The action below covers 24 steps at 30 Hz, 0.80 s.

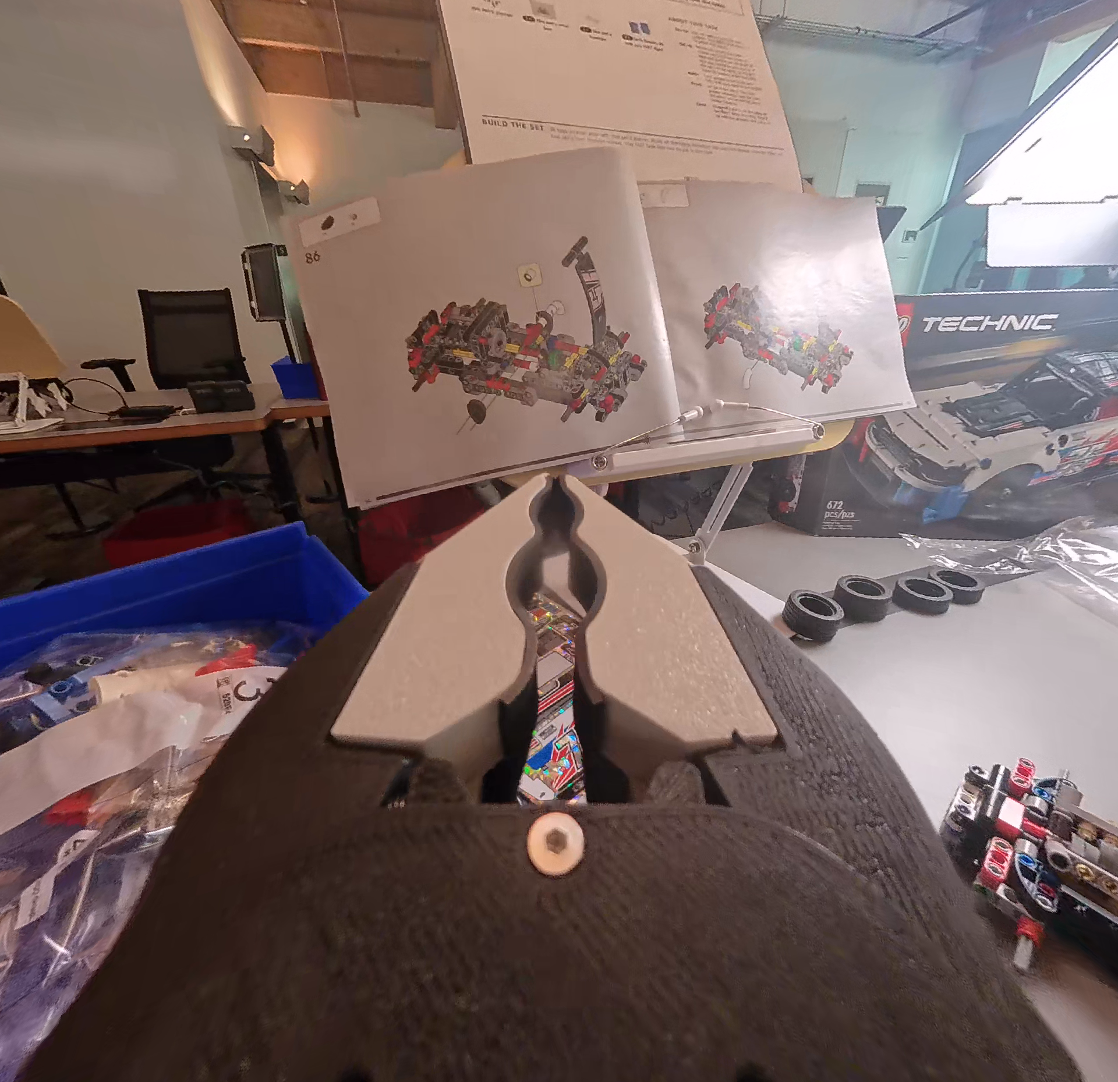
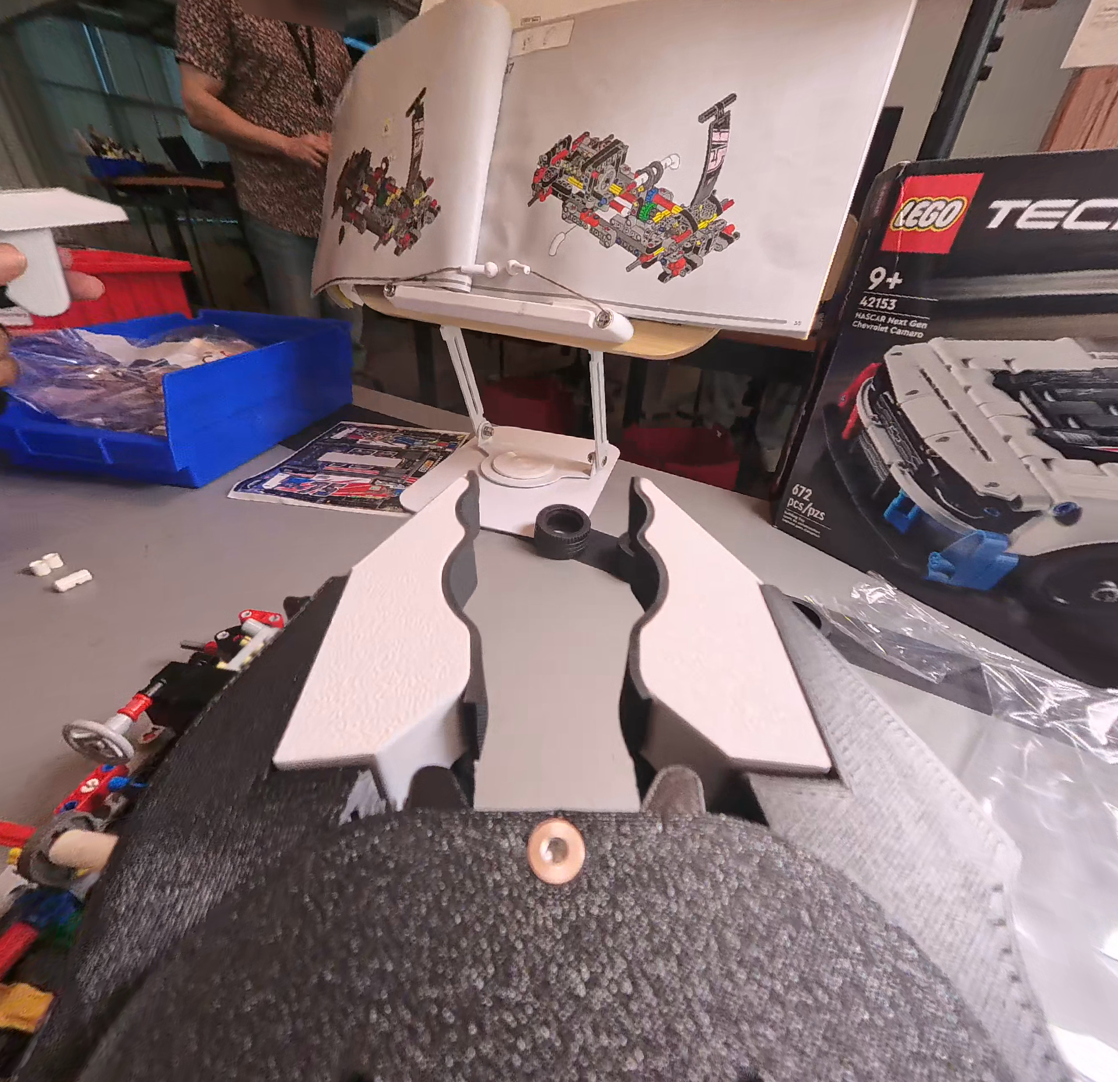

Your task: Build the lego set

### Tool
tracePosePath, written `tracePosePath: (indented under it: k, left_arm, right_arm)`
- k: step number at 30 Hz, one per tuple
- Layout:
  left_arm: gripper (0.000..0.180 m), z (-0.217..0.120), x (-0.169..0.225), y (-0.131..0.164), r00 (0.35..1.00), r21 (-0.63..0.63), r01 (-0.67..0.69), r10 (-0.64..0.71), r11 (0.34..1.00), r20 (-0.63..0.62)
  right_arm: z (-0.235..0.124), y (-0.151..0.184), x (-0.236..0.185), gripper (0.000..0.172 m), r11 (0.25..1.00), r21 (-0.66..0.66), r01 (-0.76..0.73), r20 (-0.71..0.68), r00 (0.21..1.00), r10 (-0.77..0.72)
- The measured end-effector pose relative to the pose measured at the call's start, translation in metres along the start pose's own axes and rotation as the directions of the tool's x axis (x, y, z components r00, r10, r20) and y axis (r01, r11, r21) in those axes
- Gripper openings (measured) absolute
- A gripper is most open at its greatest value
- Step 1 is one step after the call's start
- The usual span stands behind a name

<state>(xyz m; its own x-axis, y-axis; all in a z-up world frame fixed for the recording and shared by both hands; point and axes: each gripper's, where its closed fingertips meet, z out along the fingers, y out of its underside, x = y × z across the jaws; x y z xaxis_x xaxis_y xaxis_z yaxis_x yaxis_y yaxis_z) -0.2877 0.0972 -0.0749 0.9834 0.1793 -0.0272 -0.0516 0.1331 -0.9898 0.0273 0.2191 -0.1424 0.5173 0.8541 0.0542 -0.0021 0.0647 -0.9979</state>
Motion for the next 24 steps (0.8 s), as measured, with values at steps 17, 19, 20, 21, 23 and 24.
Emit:
tracePosePath:
  k: [17, 19, 20, 21, 23, 24]
  left_arm:
    - [0.000, 0.050, -0.059, -0.041, 0.998, 0.043, -0.007, 0.004, 0.999, 0.068]
    - [0.000, 0.072, -0.075, -0.056, 0.998, 0.046, 0.006, -0.009, 0.999, 0.065]
    - [0.000, 0.084, -0.082, -0.062, 0.998, 0.043, 0.003, -0.006, 0.999, 0.061]
    - [0.000, 0.096, -0.089, -0.067, 0.998, 0.041, -0.003, 0.001, 0.999, 0.056]
    - [0.000, 0.119, -0.104, -0.071, 0.999, 0.031, -0.001, 0.000, 1.000, 0.051]
    - [0.000, 0.130, -0.110, -0.072, 0.999, 0.029, 0.006, -0.008, 1.000, 0.039]
  right_arm:
    - [0.005, 0.032, 0.001, 0.023, 0.997, -0.068, 0.021, 0.007, 1.000, -0.020]
    - [0.005, 0.036, 0.002, 0.022, 0.997, -0.075, 0.027, 0.002, 1.000, -0.027]
    - [0.005, 0.037, 0.002, 0.021, 0.997, -0.075, 0.031, 0.001, 1.000, -0.031]
    - [0.005, 0.039, 0.003, 0.021, 0.996, -0.077, 0.035, 0.001, 0.999, -0.035]
    - [0.005, 0.042, 0.004, 0.020, 0.996, -0.083, 0.041, -0.002, 0.999, -0.042]
    - [0.006, 0.042, 0.005, 0.020, 0.996, -0.085, 0.041, -0.003, 0.999, -0.042]
